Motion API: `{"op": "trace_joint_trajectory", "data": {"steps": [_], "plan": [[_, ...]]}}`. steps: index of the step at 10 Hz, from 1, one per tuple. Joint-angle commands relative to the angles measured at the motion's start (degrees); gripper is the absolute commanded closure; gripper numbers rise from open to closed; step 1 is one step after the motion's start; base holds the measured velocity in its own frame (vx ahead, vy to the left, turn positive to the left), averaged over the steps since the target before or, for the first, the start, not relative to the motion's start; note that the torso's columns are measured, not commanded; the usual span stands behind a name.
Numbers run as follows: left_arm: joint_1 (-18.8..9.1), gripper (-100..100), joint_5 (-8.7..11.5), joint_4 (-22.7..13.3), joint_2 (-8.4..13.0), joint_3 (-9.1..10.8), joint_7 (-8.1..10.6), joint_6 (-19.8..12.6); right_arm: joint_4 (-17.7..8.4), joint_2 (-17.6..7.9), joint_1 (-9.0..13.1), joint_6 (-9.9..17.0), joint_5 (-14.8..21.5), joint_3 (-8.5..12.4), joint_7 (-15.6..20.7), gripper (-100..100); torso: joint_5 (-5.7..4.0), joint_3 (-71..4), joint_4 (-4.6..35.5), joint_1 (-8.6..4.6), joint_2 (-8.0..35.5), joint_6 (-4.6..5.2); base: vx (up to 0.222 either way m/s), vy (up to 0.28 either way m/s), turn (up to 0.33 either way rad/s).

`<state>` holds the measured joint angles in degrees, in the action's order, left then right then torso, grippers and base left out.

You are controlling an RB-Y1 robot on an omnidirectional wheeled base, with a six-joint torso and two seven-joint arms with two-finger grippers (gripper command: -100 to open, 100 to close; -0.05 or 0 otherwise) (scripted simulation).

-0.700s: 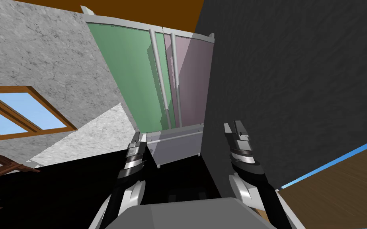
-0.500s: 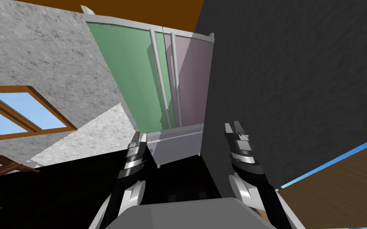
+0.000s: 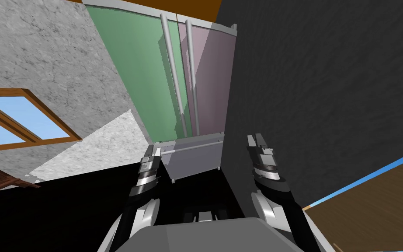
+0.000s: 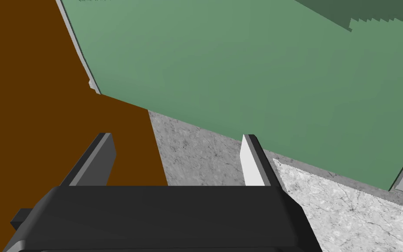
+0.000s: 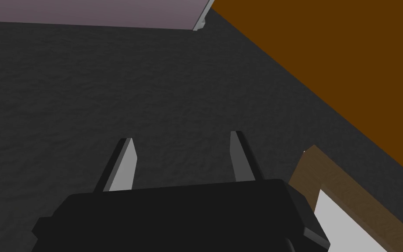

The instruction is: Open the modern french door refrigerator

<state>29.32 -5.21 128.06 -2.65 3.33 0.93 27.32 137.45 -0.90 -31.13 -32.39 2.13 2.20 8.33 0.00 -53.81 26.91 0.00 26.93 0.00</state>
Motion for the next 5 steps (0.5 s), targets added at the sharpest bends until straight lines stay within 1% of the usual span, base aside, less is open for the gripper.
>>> {"op": "trace_joint_trajectory", "data": {"steps": [1, 2, 3, 4, 5], "plan": [[0.0, 0, 0.0, 0.0, 0.0, 0.0, 0.0, 0.0, 0.0, 0.0, 0.0, 0.0, 0.0, 0.0, 0.0, 0, 0.0, -8.46, 4.23, 0.0, 4.23, 0.0, 0.0, 0.0, 0.0], [0.0, 0, 0.0, 0.0, 0.0, 0.0, 0.0, 0.0, 0.0, 0.0, 0.0, 0.0, 0.0, 0.0, 0.0, 0, 0.0, -16.92, 8.46, 0.0, 8.46, 0.0, 0.0, 0.0, 0.0], [-0.09, -100, 0.01, -0.61, 2.15, 0.01, -0.01, 0.43, 0.0, 0.0, 0.0, 0.0, 0.0, 0.0, 0.0, 0, 0.0, -25.38, 12.69, 0.0, 12.69, 0.0, 0.017, -0.004, 0.002], [-0.17, -100, 0.02, -1.21, 3.68, 0.02, -0.02, 0.84, -0.02, 0.0, 0.0, 0.0, 0.0, 0.0, 0.0, 0, 0.0, -29.34, 14.57, 0.01, 14.59, 0.0, 0.023, -0.011, 0.002], [-0.28, -100, 0.04, -1.98, 5.22, 0.03, -0.03, 1.38, -0.02, 0.0, -0.01, 0.0, 0.0, 0.0, 0.0, 0, 0.0, -30.47, 15.12, -0.01, 15.1, 0.0, 0.031, -0.013, 0.003]]}}
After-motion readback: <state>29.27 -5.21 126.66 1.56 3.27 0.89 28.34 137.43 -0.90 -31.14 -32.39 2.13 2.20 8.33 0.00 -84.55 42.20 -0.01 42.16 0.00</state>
